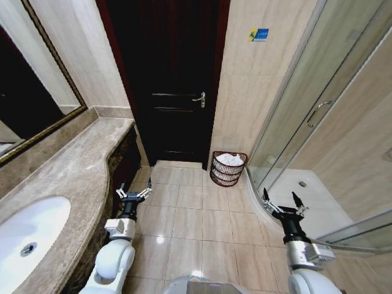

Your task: Discard the used towel into the hamper.

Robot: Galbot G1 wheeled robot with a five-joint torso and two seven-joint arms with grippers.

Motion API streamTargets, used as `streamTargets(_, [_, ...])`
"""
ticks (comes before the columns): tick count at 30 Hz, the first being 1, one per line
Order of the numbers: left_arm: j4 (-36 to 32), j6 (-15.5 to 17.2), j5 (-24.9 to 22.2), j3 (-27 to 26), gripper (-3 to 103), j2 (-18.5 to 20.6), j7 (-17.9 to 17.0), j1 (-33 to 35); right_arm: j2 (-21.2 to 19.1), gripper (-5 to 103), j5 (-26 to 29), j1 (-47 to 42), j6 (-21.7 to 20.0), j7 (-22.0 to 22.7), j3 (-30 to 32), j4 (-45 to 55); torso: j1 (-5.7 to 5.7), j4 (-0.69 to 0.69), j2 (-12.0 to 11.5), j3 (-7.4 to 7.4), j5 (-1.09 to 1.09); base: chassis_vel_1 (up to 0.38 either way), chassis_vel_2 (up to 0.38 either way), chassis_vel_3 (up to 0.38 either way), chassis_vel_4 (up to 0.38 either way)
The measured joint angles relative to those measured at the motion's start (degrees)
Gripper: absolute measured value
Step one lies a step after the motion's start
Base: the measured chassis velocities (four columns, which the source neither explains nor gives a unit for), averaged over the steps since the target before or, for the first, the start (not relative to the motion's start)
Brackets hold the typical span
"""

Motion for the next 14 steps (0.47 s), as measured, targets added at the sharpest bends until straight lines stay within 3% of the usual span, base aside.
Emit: streamTargets(14, [0.0, 0.0, 0.0, 0.0, 100, 0.0, 0.0, -0.1, 0.0, 100, 0.0, 0.0, 0.1, 0.0, 0.0, -0.1, 0.00, 0.00, 0.0, 0.00, 0.00, 0.000, 0.000, 0.000, 0.000])
